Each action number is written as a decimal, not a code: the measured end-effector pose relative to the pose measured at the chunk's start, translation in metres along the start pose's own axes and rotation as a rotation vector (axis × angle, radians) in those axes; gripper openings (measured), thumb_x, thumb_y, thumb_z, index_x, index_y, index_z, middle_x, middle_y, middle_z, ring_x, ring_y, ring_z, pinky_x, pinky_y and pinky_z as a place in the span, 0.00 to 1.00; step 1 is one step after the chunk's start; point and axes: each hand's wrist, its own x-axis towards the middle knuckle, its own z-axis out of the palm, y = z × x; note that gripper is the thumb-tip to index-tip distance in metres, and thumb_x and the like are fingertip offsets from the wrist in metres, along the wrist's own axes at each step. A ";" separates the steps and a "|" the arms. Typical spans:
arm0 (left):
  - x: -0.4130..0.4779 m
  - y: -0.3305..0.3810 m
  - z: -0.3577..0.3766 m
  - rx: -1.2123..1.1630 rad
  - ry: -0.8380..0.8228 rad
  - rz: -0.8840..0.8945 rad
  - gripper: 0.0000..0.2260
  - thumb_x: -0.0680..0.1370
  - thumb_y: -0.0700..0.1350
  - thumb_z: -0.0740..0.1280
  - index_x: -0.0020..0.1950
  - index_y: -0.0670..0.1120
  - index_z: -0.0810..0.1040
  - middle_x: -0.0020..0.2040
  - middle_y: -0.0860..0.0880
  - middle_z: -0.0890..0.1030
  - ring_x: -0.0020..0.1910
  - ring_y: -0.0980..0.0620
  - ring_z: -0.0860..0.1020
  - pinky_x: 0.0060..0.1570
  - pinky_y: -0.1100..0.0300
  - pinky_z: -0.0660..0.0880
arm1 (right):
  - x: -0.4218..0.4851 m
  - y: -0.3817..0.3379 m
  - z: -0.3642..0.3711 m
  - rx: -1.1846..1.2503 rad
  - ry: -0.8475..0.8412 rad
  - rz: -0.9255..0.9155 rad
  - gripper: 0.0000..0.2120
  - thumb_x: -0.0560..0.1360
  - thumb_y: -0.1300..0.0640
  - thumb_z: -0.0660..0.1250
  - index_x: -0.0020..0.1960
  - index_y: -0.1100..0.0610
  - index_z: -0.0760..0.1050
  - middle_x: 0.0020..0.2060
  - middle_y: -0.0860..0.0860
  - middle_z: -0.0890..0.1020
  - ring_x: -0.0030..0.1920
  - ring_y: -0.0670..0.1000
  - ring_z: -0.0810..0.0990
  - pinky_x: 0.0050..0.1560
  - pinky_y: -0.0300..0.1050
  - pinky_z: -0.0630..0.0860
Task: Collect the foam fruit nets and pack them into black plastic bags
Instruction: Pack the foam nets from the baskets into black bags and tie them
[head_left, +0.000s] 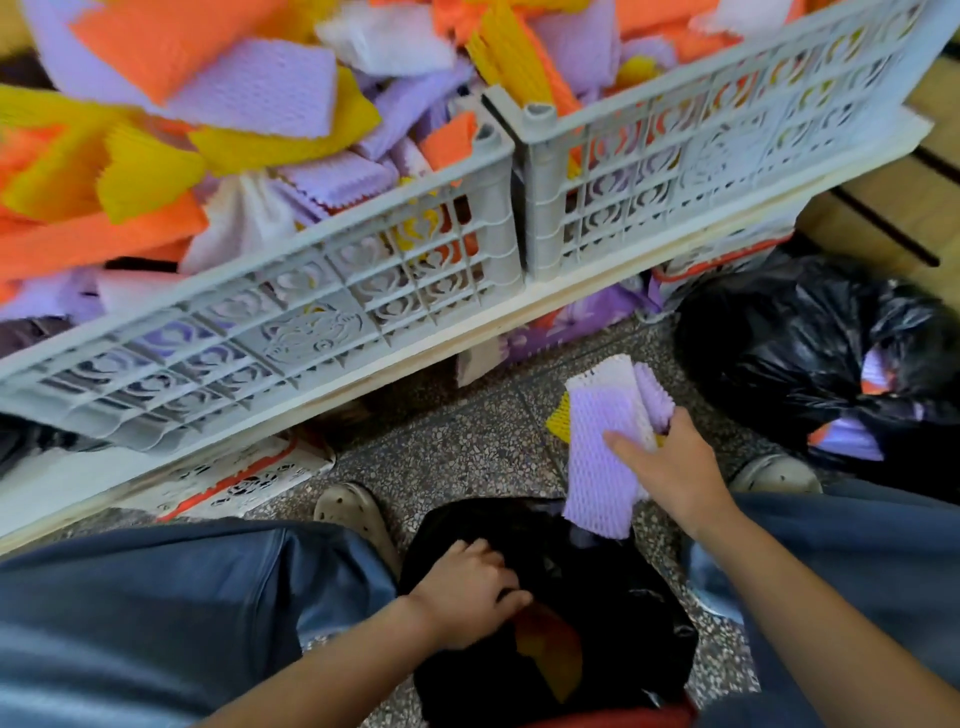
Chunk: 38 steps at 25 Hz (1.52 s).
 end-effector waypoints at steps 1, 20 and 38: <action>-0.005 -0.003 0.001 0.017 0.025 -0.041 0.22 0.80 0.59 0.51 0.61 0.48 0.76 0.59 0.46 0.76 0.63 0.46 0.67 0.61 0.54 0.61 | -0.006 -0.003 -0.001 -0.005 -0.002 -0.013 0.27 0.73 0.51 0.70 0.63 0.64 0.65 0.52 0.55 0.73 0.48 0.53 0.72 0.43 0.44 0.66; -0.037 -0.053 -0.030 -1.436 0.299 -0.460 0.10 0.77 0.40 0.67 0.36 0.46 0.72 0.32 0.49 0.74 0.27 0.58 0.73 0.24 0.66 0.71 | -0.081 -0.023 0.016 -0.196 -0.211 -0.229 0.19 0.69 0.52 0.74 0.51 0.58 0.68 0.44 0.48 0.75 0.46 0.50 0.74 0.42 0.42 0.67; -0.039 -0.085 -0.087 -1.145 0.670 -0.267 0.03 0.74 0.42 0.71 0.46 0.45 0.79 0.26 0.54 0.68 0.21 0.61 0.67 0.27 0.69 0.62 | -0.055 -0.034 0.090 -0.769 -0.438 -0.265 0.19 0.70 0.46 0.70 0.50 0.55 0.65 0.50 0.54 0.78 0.52 0.57 0.77 0.38 0.44 0.63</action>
